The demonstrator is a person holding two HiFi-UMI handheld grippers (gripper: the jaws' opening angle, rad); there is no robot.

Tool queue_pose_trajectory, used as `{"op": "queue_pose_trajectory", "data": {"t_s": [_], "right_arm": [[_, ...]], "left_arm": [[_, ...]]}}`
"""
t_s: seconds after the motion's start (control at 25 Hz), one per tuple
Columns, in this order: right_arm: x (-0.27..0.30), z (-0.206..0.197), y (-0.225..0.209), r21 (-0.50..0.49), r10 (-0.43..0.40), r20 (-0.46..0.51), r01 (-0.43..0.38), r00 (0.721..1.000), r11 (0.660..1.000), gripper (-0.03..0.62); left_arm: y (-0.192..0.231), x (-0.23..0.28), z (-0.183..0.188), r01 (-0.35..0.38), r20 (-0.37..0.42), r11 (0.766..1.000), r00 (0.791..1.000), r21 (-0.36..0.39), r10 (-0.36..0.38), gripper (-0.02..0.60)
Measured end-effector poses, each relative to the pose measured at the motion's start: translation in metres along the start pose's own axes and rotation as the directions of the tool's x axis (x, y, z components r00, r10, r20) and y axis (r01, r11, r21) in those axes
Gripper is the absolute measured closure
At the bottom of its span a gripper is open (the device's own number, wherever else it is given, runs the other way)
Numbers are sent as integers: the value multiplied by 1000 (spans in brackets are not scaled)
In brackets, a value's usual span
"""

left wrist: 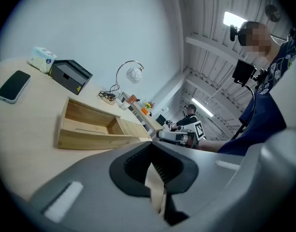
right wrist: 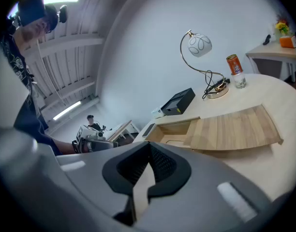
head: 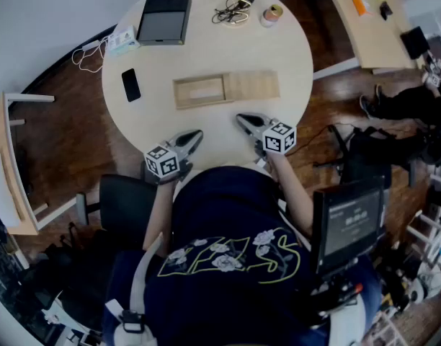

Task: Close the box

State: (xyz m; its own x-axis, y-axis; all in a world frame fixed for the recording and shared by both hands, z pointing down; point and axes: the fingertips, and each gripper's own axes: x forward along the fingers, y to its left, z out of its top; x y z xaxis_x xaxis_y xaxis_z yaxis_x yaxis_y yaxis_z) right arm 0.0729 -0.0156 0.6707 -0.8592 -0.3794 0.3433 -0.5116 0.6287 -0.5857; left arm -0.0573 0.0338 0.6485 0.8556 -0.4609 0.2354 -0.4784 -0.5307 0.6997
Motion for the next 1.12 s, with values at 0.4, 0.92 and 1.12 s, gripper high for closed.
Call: {"op": "queue_pose_trajectory", "data": {"t_s": [0.4, 0.92, 1.12], "right_arm": [[-65, 26, -124, 13, -380, -50, 381, 924, 925, 600], [-86, 6, -291, 293, -502, -357, 605, 787, 740, 603], [-42, 17, -258, 505, -362, -246, 438, 899, 744, 605]], "left_arm": [[51, -31, 34, -110, 161, 994, 981, -27, 113, 578], [201, -34, 45, -427, 54, 805, 870, -411, 489, 578], [203, -27, 40, -415, 45, 792, 874, -449, 483, 578]]}}
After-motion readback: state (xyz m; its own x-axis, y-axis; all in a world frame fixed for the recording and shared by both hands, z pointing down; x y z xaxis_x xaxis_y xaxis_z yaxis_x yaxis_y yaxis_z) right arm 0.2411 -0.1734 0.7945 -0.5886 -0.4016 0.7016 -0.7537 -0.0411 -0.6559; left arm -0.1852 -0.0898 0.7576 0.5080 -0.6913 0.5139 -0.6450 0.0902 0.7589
